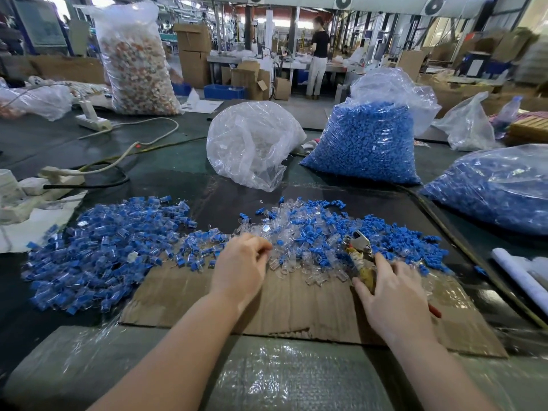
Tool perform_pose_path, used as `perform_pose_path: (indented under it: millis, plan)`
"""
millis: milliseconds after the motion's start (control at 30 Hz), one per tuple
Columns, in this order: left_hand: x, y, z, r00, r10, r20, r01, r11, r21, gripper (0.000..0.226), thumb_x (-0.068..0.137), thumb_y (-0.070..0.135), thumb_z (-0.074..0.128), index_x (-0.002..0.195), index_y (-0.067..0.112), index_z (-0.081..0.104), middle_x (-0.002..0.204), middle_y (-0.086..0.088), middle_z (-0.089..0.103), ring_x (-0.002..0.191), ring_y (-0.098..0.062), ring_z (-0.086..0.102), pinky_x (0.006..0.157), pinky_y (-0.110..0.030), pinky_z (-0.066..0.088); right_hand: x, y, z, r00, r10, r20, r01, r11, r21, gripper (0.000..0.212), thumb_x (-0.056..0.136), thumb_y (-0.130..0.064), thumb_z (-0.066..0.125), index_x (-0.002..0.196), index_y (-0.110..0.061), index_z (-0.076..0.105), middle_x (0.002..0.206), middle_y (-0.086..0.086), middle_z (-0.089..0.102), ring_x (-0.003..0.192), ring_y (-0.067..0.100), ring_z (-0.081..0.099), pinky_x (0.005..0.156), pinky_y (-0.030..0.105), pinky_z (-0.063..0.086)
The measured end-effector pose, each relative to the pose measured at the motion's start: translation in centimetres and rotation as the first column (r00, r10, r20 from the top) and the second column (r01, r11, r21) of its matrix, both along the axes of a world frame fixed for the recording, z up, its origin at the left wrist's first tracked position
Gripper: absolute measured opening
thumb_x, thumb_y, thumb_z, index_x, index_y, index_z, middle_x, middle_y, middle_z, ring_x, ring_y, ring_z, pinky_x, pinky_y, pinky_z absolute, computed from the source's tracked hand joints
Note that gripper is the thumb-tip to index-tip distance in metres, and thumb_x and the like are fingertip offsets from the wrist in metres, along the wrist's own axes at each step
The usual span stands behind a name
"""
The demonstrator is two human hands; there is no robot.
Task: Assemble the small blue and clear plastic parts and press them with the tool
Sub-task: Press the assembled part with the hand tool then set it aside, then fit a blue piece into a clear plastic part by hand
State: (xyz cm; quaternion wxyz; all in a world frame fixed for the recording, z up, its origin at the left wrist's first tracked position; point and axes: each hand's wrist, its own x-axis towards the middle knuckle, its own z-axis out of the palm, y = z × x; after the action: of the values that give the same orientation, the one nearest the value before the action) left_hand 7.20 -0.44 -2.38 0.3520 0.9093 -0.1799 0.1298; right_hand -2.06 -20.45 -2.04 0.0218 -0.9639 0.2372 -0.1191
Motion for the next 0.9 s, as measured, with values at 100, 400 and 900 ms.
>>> perform_pose_path:
  millis: [100, 400, 900]
  plan:
    - [-0.2, -1.3, -0.6, 0.999, -0.036, -0.026, 0.038, 0.996, 0.079, 0.026, 0.091, 0.022, 0.057, 0.117, 0.019, 0.062, 0.114, 0.000, 0.060, 0.098, -0.008, 0.049, 0.090, -0.017, 0.039, -0.2, 0.0, -0.1, 1.000, -0.001, -0.029, 0.001, 1.000, -0.011, 0.070, 0.092, -0.057, 0.039, 0.147, -0.020, 0.018, 0.144, 0.007, 0.036, 0.133, 0.024, 0.032, 0.109, 0.033, 0.027]
    - [-0.7, -2.2, -1.8, 1.000, -0.010, -0.011, 0.010, 1.000, -0.005, 0.018, 0.089, 0.018, 0.059, 0.107, 0.017, 0.061, 0.105, 0.004, 0.054, 0.089, -0.004, 0.048, 0.080, -0.013, 0.038, 0.6, 1.0, 1.0, 0.988, 0.036, 0.148, -0.045, 0.997, 0.056, 0.061, 0.088, -0.052, 0.050, 0.139, -0.019, 0.041, 0.131, 0.007, 0.046, 0.123, 0.027, 0.039, 0.102, 0.043, 0.030]
    - [-0.9, -1.9, -1.5, 0.999, -0.033, -0.009, 0.032, 0.994, -0.100, 0.014, 0.092, 0.025, 0.056, 0.101, 0.019, 0.064, 0.090, 0.011, 0.058, 0.084, -0.002, 0.049, 0.069, -0.005, 0.035, 10.0, 5.3, 2.2, 0.971, 0.193, 0.143, -0.200, 0.979, 0.037, 0.024, 0.093, -0.042, 0.049, 0.091, -0.021, 0.063, 0.093, -0.003, 0.059, 0.097, 0.020, 0.051, 0.088, 0.040, 0.028]
